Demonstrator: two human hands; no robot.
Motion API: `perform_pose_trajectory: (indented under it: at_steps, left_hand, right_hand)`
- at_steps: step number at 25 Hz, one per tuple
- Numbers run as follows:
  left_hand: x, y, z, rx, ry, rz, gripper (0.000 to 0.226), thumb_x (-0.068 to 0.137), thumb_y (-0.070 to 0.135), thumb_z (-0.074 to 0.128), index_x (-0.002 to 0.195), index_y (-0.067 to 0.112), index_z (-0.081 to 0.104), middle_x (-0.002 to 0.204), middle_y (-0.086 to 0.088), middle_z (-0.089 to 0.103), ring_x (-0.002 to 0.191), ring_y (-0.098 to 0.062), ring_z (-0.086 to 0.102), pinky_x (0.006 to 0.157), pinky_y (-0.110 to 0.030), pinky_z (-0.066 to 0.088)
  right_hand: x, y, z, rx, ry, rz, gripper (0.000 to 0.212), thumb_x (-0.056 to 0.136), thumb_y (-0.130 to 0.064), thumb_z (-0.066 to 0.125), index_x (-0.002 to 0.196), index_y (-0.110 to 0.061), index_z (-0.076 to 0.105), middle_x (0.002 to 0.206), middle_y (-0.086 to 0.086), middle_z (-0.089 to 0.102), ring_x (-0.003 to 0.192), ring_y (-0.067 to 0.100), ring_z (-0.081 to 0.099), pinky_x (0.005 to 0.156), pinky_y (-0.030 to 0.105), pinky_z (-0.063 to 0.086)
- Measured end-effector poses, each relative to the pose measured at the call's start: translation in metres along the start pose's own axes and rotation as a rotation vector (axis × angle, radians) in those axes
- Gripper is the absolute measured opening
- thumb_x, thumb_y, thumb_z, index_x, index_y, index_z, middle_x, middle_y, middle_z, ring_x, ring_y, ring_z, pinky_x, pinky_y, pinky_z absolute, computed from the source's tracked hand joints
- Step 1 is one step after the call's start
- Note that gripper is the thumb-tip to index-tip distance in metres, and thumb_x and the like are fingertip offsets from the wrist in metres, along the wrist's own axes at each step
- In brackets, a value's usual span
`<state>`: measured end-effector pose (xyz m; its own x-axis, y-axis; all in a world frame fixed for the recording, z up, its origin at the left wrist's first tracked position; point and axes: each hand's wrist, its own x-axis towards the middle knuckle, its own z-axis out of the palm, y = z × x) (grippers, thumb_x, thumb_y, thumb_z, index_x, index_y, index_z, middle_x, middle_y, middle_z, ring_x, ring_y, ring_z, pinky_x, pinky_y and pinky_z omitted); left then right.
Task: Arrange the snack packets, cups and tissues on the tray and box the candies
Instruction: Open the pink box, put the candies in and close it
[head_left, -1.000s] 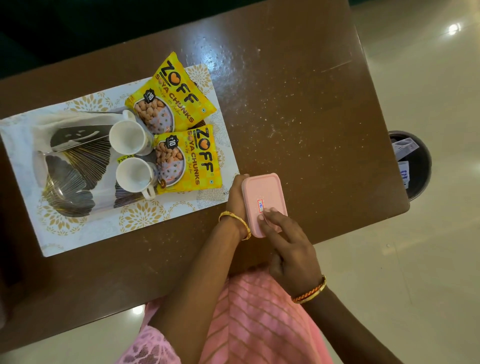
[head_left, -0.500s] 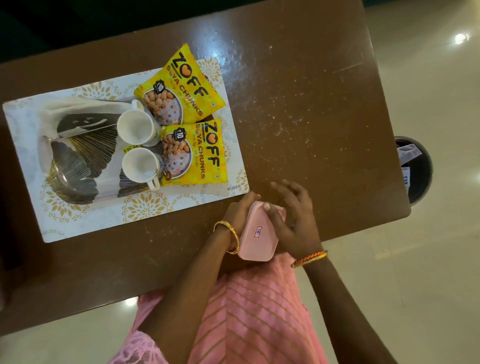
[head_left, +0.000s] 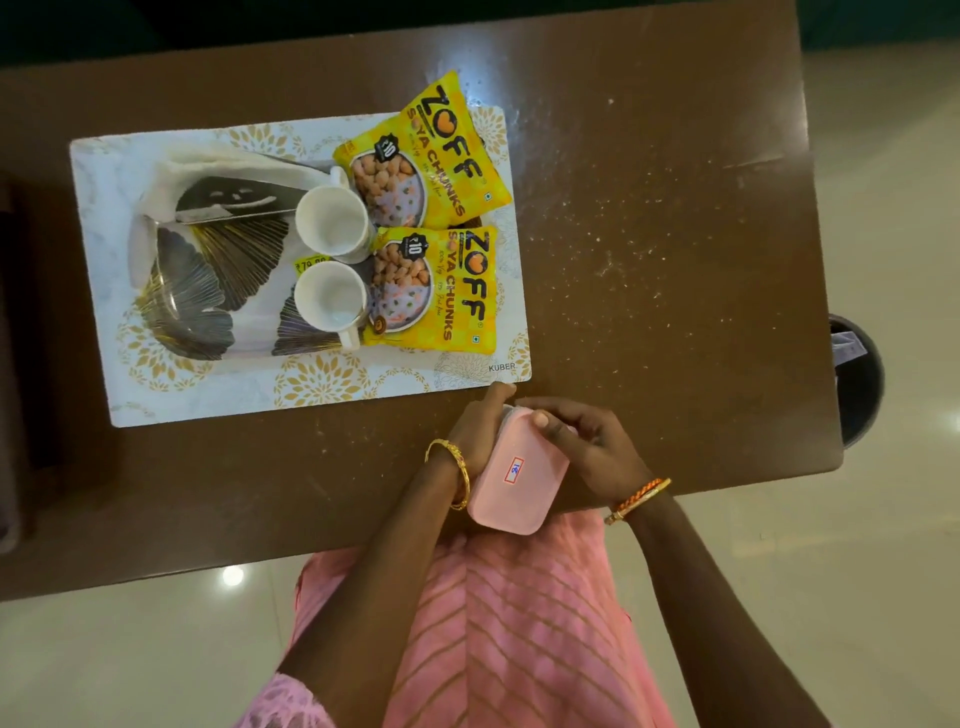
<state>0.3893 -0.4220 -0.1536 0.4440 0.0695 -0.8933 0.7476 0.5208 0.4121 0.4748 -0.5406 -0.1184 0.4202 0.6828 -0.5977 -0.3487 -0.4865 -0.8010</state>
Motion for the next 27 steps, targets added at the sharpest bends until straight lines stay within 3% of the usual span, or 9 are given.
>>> perform_pose_trajectory:
  at_steps: [4,7,9,13,16,18,22,25,27]
  left_hand:
    - [-0.012,-0.008,-0.003,-0.259,-0.060,-0.017,0.058,0.086,0.055,0.037,0.078,0.005,0.066,0.077,-0.021,0.062,0.070,-0.030,0.056,0.073,-0.034,0.044]
    - [-0.027,-0.018,-0.005,-0.632,-0.147,-0.025,0.059,0.082,0.058,0.037,0.082,0.012,0.073,0.074,-0.011,0.072,0.067,-0.023,0.065,0.068,-0.030,0.049]
    - [-0.036,-0.028,-0.007,-0.837,-0.100,0.024,0.060,0.077,0.059,0.040,0.099,0.010,0.067,0.091,-0.015,0.066,0.084,-0.029,0.059,0.083,-0.040,0.042]
    - [-0.048,-0.058,-0.027,-1.069,0.112,0.166,0.064,0.092,0.050,0.029,0.134,0.004,0.042,0.122,-0.018,0.050,0.115,-0.035,0.042,0.112,-0.051,0.025]
    - [-0.065,-0.071,-0.055,-1.079,0.321,0.268,0.047,0.097,0.044,0.028,0.112,0.012,0.061,0.101,-0.009,0.066,0.100,-0.028,0.057,0.086,-0.040,0.052]
    - [-0.081,-0.071,-0.084,-1.026,0.464,0.307,0.042,0.096,0.047,0.031,0.096,0.020,0.064,0.095,-0.005,0.067,0.087,-0.022,0.062,0.070,-0.035,0.055]
    - [-0.106,-0.053,-0.143,-0.879,0.607,0.470,0.045,0.084,0.062,0.042,0.097,0.026,0.067,0.098,-0.003,0.068,0.086,-0.019,0.065,0.071,-0.035,0.055]
    - [-0.102,-0.027,-0.172,-0.719,0.740,0.508,0.023,0.083,0.044,0.060,0.094,0.025,0.065,0.091,0.001,0.069,0.077,-0.017,0.066,0.063,-0.030,0.054]
    - [-0.098,-0.014,-0.197,-0.725,0.765,0.538,0.028,0.081,0.041,0.064,0.103,0.026,0.057,0.086,0.004,0.069,0.068,-0.012,0.069,0.055,-0.026,0.054]
  right_hand:
    - [-0.005,0.004,0.007,0.243,0.029,0.124,0.038,0.083,-0.036,0.061,0.117,-0.019,0.063,0.118,0.009,0.064,0.104,0.019,0.061,0.087,0.035,0.051]
    - [-0.017,0.004,0.012,0.395,0.003,0.299,0.044,0.078,-0.042,0.064,0.120,-0.029,0.056,0.112,0.003,0.063,0.093,0.015,0.064,0.067,0.031,0.058]
    - [-0.029,0.004,0.013,0.396,-0.087,0.386,0.049,0.078,-0.029,0.068,0.124,-0.023,0.051,0.115,0.005,0.061,0.093,0.022,0.065,0.061,0.036,0.060]
    - [-0.033,-0.007,0.036,0.319,-0.176,0.408,0.045,0.080,-0.005,0.067,0.122,-0.010,0.053,0.114,0.014,0.064,0.094,0.027,0.068,0.069,0.036,0.062]
    - [-0.013,-0.028,0.072,0.163,-0.143,0.341,0.038,0.081,-0.002,0.066,0.117,-0.011,0.059,0.109,0.013,0.067,0.097,0.028,0.068,0.074,0.035,0.061]
    - [0.005,-0.050,0.101,0.141,-0.135,0.318,0.037,0.081,-0.004,0.068,0.116,-0.010,0.060,0.100,0.010,0.068,0.085,0.025,0.070,0.072,0.036,0.062]
    - [0.054,-0.097,0.160,0.016,-0.104,0.212,0.026,0.081,-0.003,0.067,0.100,-0.020,0.059,0.091,0.012,0.064,0.070,0.023,0.063,0.068,0.036,0.060]
    - [0.089,-0.128,0.191,-0.129,-0.087,0.157,0.036,0.082,-0.005,0.067,0.115,-0.015,0.056,0.100,0.016,0.060,0.068,0.022,0.060,0.055,0.026,0.058]
    - [0.106,-0.143,0.209,-0.245,-0.083,0.161,0.044,0.083,-0.006,0.066,0.124,-0.011,0.053,0.108,0.017,0.059,0.082,0.027,0.062,0.051,0.023,0.057]
